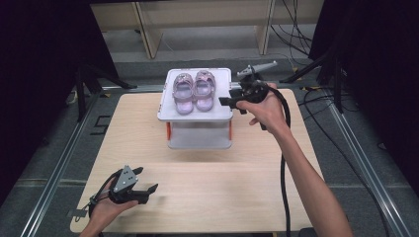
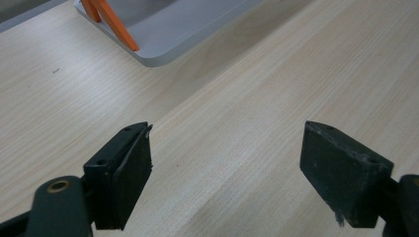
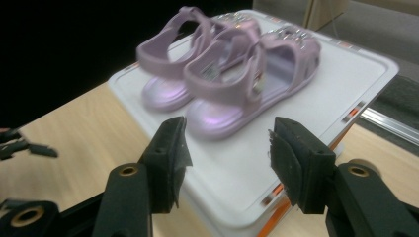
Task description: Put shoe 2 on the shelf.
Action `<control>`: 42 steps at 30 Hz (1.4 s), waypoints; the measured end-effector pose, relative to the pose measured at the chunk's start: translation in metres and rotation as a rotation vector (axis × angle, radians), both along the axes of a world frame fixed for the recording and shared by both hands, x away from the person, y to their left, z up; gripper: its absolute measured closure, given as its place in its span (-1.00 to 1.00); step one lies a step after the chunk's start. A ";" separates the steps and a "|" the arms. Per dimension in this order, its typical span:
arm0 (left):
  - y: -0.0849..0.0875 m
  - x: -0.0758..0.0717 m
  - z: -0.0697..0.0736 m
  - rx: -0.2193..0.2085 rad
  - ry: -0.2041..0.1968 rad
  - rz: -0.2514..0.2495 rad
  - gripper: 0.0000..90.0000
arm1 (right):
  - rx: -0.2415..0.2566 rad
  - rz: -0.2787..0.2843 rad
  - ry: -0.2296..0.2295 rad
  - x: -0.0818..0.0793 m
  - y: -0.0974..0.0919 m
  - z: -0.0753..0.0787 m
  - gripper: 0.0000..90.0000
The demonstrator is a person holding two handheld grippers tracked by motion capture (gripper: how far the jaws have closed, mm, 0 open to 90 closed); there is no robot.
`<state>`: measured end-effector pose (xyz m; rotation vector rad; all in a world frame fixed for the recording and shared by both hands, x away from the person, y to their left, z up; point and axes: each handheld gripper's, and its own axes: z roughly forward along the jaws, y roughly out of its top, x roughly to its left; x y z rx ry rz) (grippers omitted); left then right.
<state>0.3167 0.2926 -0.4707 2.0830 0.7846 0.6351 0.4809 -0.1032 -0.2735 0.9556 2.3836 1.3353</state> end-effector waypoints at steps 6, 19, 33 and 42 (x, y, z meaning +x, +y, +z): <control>0.000 0.000 -0.001 -0.009 0.003 0.009 -0.57 | 0.007 0.041 -0.035 -0.030 -0.007 -0.014 0.05; 0.001 0.003 -0.003 0.004 0.010 0.020 -0.57 | -0.002 0.054 -0.058 -0.075 -0.012 -0.074 0.00; 0.001 0.002 -0.003 0.007 0.009 0.022 -0.57 | 0.029 0.064 -0.042 -0.093 -0.021 -0.120 -0.12; 0.001 0.000 -0.004 0.014 0.011 0.011 -0.57 | 0.009 0.045 0.002 -0.100 -0.027 -0.142 -0.17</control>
